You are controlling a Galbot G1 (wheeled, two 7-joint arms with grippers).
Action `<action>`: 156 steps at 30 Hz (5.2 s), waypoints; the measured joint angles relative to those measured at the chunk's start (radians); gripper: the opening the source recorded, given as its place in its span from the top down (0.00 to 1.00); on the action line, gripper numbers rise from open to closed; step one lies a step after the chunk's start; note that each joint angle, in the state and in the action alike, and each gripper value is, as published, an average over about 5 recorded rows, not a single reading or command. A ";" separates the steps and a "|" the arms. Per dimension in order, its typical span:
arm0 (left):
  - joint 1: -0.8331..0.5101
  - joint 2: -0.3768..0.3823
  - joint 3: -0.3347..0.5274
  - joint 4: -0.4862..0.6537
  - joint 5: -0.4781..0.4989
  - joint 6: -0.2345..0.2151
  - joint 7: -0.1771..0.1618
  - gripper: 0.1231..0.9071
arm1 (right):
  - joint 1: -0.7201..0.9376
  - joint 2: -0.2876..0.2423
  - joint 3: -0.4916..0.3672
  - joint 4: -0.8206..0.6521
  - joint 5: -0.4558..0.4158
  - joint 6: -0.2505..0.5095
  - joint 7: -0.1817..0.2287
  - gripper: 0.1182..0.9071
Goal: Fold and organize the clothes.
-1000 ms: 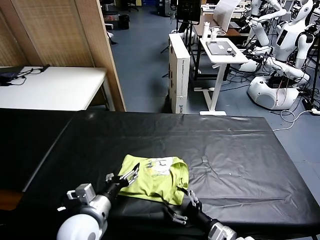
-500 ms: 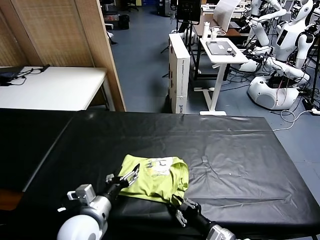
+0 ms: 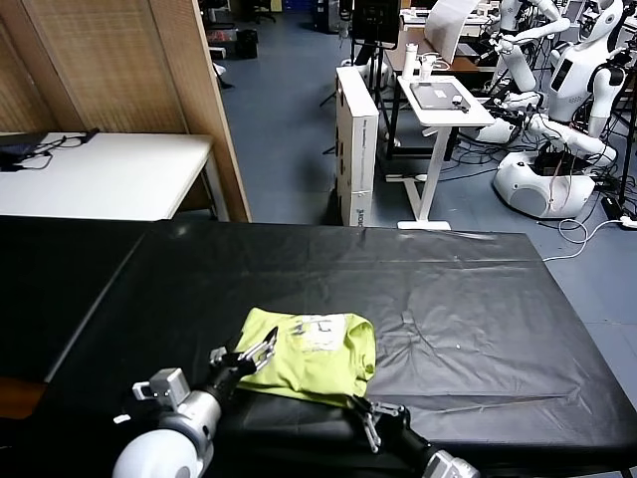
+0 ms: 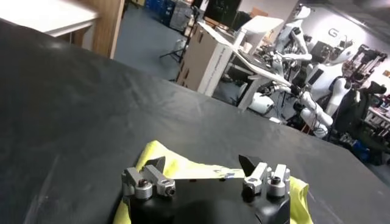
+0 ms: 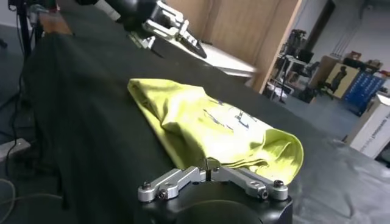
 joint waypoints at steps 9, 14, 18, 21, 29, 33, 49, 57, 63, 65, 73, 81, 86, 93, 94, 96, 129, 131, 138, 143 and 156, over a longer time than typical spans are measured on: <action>-0.011 -0.014 -0.003 0.068 0.054 -0.111 0.067 0.00 | -0.060 0.052 0.115 0.018 0.084 0.026 0.033 0.00; -0.014 -0.030 -0.024 0.132 0.053 -0.177 0.109 0.00 | -0.074 0.076 0.155 0.036 0.089 0.025 0.034 0.00; -0.006 -0.033 -0.048 0.175 0.028 -0.219 0.136 0.00 | -0.080 0.083 0.174 0.045 0.090 0.025 0.034 0.00; -0.003 -0.033 -0.060 0.195 0.014 -0.234 0.150 0.00 | -0.081 0.086 0.178 0.048 0.089 0.024 0.034 0.00; 0.001 -0.037 -0.065 0.212 -0.038 -0.230 0.154 0.00 | -0.074 0.087 0.173 0.048 0.084 0.022 0.034 0.00; -0.003 -0.048 -0.060 0.228 -0.061 -0.229 0.152 0.00 | -0.076 0.089 0.172 0.051 0.081 0.021 0.034 0.00; -0.009 -0.066 -0.059 0.256 -0.107 -0.228 0.152 0.27 | -0.071 0.099 0.167 0.050 0.065 0.021 0.036 0.00; 0.001 -0.071 -0.061 0.240 -0.128 -0.213 0.151 0.87 | -0.070 0.101 0.164 0.045 0.053 0.022 0.042 0.00; 0.018 -0.046 -0.088 0.197 -0.089 -0.194 0.150 0.91 | -0.066 0.109 0.155 0.035 0.040 0.024 0.051 0.00; 0.026 -0.025 -0.107 0.179 -0.066 -0.195 0.150 0.91 | -0.062 0.111 0.153 0.030 0.039 0.024 0.053 0.00; 0.052 0.168 -0.288 0.088 -0.061 -0.192 0.153 0.91 | -0.041 0.125 0.134 0.002 0.039 0.024 0.061 0.00; 0.030 0.312 -0.465 -0.046 0.009 -0.155 0.117 0.91 | -0.038 0.137 0.127 -0.012 0.034 0.024 0.064 0.00; 0.037 0.268 -0.338 -0.115 0.130 -0.156 0.110 0.91 | -0.055 0.147 0.133 -0.005 0.017 0.025 0.065 0.00; 0.008 0.097 -0.010 0.053 0.251 -0.217 0.097 0.91 | -0.086 0.156 0.147 0.020 0.001 0.029 0.065 0.00; 0.006 0.076 0.026 0.087 0.275 -0.222 0.094 0.91 | -0.088 0.157 0.149 0.022 0.001 0.029 0.066 0.00; 0.007 0.038 0.086 0.146 0.321 -0.227 0.089 0.91 | -0.088 0.158 0.150 0.024 0.001 0.028 0.067 0.00; 0.027 0.101 0.092 -0.038 0.341 -0.358 0.112 0.00 | 0.306 0.183 -0.215 -0.041 0.842 -0.361 0.347 0.00; 0.037 0.101 0.075 -0.045 0.344 -0.360 0.112 0.00 | 0.343 0.205 -0.252 -0.064 0.873 -0.363 0.367 0.00; 0.054 0.089 0.054 -0.053 0.361 -0.362 0.112 0.00 | 0.386 0.242 -0.326 -0.111 0.896 -0.363 0.385 0.18; 0.057 0.079 0.052 -0.055 0.369 -0.364 0.111 0.00 | 0.382 0.238 -0.325 -0.113 0.893 -0.362 0.386 0.58; 0.061 0.072 0.024 -0.045 0.368 -0.379 0.092 0.00 | 0.403 0.209 -0.225 -0.118 0.776 -0.466 0.409 0.97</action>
